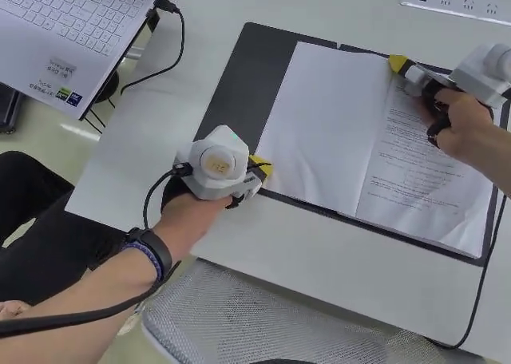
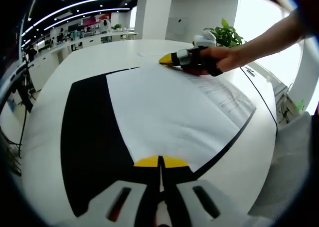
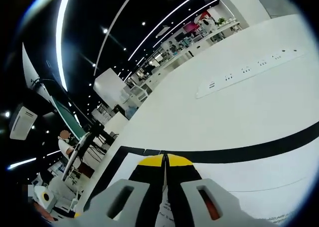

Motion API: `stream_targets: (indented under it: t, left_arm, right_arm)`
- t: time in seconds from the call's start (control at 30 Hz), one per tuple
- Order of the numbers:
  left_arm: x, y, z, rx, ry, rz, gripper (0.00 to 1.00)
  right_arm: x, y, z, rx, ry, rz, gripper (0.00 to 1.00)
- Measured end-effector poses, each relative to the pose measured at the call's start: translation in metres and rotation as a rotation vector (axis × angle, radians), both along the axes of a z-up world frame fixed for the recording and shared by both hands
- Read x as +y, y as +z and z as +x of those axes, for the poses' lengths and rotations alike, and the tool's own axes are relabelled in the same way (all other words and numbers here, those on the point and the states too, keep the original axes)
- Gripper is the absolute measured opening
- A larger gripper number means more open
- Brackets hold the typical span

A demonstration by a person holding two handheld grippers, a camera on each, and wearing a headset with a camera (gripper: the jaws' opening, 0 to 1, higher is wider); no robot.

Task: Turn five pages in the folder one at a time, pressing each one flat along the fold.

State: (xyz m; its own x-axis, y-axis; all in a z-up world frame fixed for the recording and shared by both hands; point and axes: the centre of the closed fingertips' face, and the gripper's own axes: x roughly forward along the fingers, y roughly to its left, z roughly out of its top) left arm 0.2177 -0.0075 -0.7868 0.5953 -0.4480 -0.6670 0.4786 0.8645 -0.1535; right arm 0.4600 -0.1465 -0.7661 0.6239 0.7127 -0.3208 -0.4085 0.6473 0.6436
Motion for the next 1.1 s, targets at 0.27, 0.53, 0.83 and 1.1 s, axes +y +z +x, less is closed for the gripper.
stream_targets:
  t: [0.27,0.53,0.83,1.1]
  left_arm:
    - [0.000,0.000,0.000,-0.001,0.002,0.001,0.00]
    - [0.000,-0.001,0.001,-0.003,0.005,-0.004,0.00]
    - [0.001,-0.001,0.001,-0.003,0.007,-0.008,0.00]
    - [0.001,-0.001,0.001,-0.002,0.005,-0.009,0.00]
  right_arm:
    - [0.001,-0.010,-0.014,-0.013,0.093,-0.017,0.00]
    - [0.003,-0.008,-0.043,-0.015,0.141,-0.023,0.00]
    - [0.005,-0.006,-0.068,-0.009,0.195,-0.017,0.00]
    - [0.010,0.001,-0.091,-0.020,0.232,-0.026,0.00]
